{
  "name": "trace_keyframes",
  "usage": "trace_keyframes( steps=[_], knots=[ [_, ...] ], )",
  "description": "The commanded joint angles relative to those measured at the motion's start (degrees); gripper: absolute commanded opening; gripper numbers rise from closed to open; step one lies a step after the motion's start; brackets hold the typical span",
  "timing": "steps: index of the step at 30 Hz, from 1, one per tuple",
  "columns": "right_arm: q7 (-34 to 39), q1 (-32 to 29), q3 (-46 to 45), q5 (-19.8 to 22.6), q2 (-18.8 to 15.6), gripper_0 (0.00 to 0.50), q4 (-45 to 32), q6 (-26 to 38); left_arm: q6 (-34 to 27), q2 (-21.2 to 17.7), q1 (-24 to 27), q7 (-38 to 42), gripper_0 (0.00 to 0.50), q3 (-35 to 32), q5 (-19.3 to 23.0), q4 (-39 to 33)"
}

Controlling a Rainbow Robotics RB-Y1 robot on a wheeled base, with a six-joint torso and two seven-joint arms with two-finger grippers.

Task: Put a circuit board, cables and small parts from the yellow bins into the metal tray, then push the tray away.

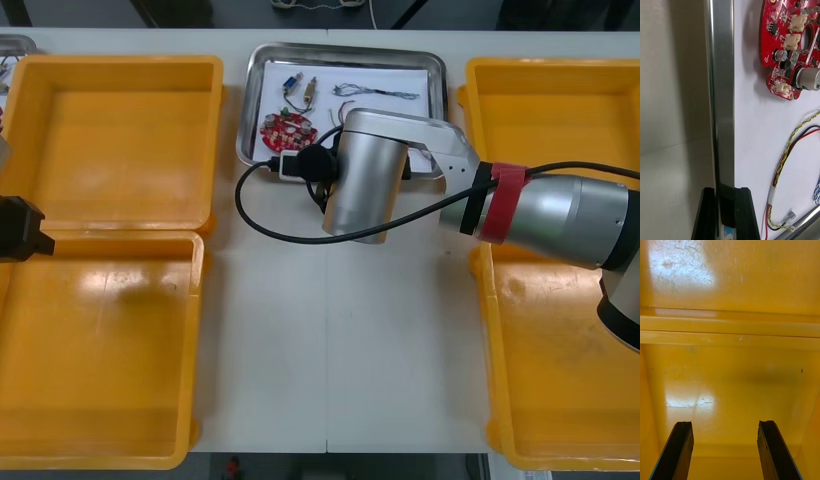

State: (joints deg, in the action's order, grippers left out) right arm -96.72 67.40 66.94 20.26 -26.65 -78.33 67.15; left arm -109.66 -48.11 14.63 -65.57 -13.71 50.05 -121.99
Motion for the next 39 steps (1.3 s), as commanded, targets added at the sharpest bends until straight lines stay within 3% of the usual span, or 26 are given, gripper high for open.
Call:
trace_keyframes(
  steps=[1, 13, 24, 25, 26, 27, 28, 29, 34, 39],
  knots=[
    [-2.7, 3.7, -1.4, -0.2, 1.1, 0.000, 2.3, -3.9, -0.3, -0.3, -0.8, -4.5, 0.500, -1.7, 0.4, -1.1],
    [-5.9, 4.3, -1.4, -0.3, 1.2, 0.000, 6.0, -11.6, -0.3, -0.3, -0.8, -4.5, 0.500, -1.7, 0.4, -1.1],
    [-7.4, 4.8, -1.5, -0.2, 1.3, 0.000, 8.5, -13.0, -0.3, -0.3, -0.8, -4.5, 0.500, -1.7, 0.4, -1.1],
    [-7.6, 4.8, -1.5, -0.2, 1.3, 0.069, 8.6, -13.1, -0.3, -0.3, -0.8, -4.5, 0.500, -1.7, 0.4, -1.1],
    [-7.8, 4.8, -1.8, -0.2, 1.5, 0.216, 8.9, -13.1, -0.3, -0.3, -0.8, -4.5, 0.500, -1.7, 0.4, -1.1],
    [-7.9, 4.8, -1.9, -0.2, 1.6, 0.266, 8.9, -13.1, -0.3, -0.3, -0.8, -4.5, 0.500, -1.7, 0.4, -1.1],
    [-8.0, 4.7, -1.9, -0.2, 1.7, 0.359, 9.2, -13.0, -0.3, -0.3, -0.8, -4.5, 0.500, -1.7, 0.4, -1.1],
    [-8.2, 4.8, -2.2, -0.2, 1.9, 0.417, 9.3, -13.0, -0.3, -0.3, -0.8, -4.5, 0.500, -1.7, 0.4, -1.1],
    [-8.3, 4.7, -3.3, 0.8, 2.0, 0.500, 9.3, -12.9, -0.3, -0.3, -0.8, -4.5, 0.500, -1.7, 0.4, -1.1],
    [-8.3, 4.1, -6.3, 3.6, 2.0, 0.500, 7.1, -10.1, -0.3, -0.3, -0.8, -4.5, 0.500, -1.7, 0.4, -1.1]
  ],
)
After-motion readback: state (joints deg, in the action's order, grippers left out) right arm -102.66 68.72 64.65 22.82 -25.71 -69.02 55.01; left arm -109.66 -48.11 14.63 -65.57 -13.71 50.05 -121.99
